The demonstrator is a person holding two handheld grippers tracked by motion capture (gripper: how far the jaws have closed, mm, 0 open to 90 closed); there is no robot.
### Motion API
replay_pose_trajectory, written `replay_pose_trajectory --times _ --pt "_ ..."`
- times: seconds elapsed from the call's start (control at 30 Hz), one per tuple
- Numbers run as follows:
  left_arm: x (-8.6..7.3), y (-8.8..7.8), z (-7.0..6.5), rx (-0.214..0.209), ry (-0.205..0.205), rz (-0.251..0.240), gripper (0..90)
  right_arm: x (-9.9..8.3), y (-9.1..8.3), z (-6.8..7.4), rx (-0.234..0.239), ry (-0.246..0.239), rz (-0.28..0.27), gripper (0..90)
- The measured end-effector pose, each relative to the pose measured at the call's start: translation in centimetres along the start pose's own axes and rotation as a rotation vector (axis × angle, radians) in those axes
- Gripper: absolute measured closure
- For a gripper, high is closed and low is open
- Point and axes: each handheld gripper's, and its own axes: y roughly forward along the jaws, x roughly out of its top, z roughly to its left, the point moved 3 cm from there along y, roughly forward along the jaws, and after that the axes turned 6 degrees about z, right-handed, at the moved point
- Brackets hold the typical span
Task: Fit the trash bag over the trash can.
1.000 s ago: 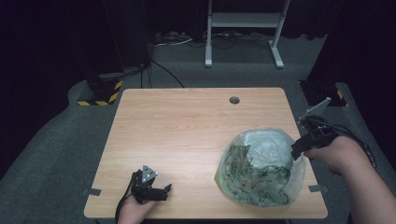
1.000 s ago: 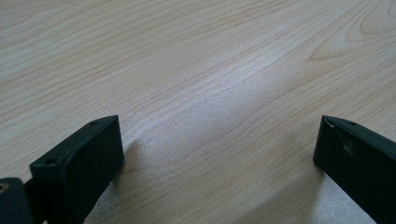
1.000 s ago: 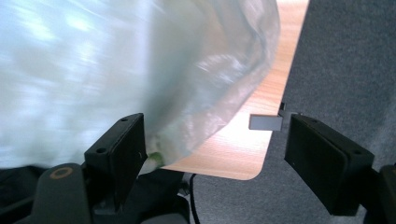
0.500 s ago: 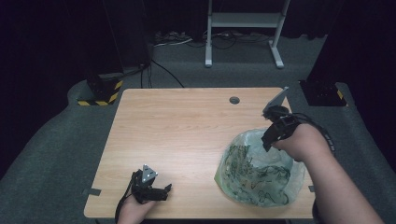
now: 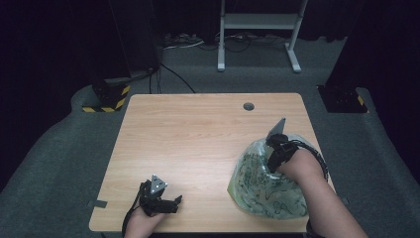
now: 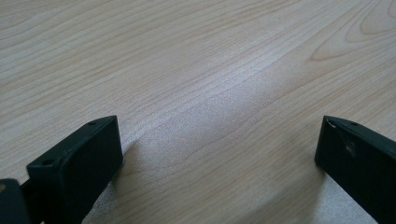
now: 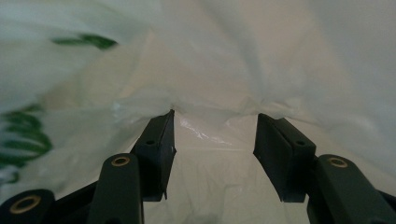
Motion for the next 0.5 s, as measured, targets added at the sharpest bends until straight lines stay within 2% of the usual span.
replay_pose_trajectory --times 0.13,0.27,0.5 --pt "0.0 0.0 0.0 0.001 0.000 0.000 0.9 0.0 1.0 0.0 0.011 -0.013 0.010 46.7" --pt "0.0 0.0 0.0 0.001 -0.001 0.000 0.8 0.2 1.0 0.3 -0.015 -0.011 0.004 43.1" --pt "0.0 0.0 0.0 0.001 -0.001 0.000 0.8 0.7 0.9 1.3 -0.024 -0.007 0.001 37.6"
